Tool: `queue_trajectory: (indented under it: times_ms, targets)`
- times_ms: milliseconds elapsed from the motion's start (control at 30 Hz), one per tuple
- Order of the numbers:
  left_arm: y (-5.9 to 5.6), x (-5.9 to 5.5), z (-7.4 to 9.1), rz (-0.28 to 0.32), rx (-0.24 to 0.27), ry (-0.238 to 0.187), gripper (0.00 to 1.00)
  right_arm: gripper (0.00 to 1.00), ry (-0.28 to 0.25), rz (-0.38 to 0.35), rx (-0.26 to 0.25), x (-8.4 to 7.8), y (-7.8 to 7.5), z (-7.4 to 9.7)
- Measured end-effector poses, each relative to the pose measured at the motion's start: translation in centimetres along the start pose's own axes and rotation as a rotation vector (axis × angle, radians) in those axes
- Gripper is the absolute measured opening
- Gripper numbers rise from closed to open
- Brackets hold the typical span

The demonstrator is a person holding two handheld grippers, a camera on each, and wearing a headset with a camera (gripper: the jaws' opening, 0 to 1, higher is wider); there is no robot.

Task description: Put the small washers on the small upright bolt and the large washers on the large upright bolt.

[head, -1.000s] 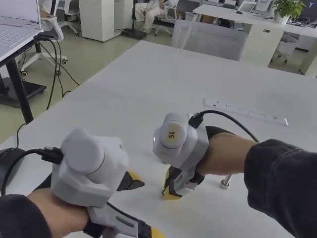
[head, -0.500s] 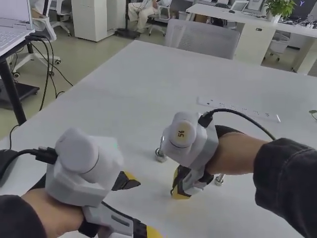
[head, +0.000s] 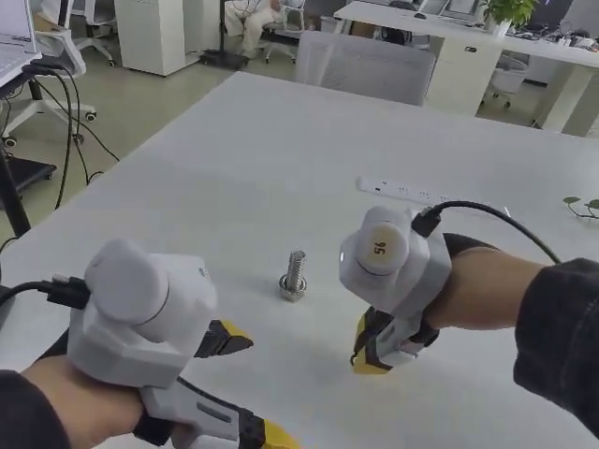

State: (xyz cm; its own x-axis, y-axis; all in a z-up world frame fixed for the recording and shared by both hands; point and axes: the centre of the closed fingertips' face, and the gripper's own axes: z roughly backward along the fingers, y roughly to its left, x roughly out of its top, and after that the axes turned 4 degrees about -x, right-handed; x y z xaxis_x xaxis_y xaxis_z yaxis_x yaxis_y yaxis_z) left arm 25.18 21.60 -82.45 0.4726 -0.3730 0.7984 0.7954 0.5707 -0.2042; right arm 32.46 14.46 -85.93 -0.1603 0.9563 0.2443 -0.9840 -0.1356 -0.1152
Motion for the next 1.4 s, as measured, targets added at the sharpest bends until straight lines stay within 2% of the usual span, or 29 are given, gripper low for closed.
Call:
queue_trajectory:
  times_ms: [267, 867, 1067, 1400]
  targets:
    - [0.0, 0.0, -0.1, -0.003, -0.001, 0.004, 0.74, 0.14, 0.017, -0.031, -0.012, -2.1, 0.3, 0.7]
    - [-0.3, -0.3, -0.1, -0.007, -0.008, 0.014, 0.74, 0.14, 0.035, -0.102, -0.049, -5.5, 0.1, 2.8]
    - [-0.3, -0.4, -0.1, -0.009, -0.01, 0.016, 0.74, 0.14, 0.037, -0.113, -0.068, -5.9, -0.5, 3.7]
    - [-0.4, -0.5, -0.1, -0.009, -0.01, 0.016, 0.74, 0.14, 0.041, -0.092, -0.104, -5.4, -2.1, 5.4]
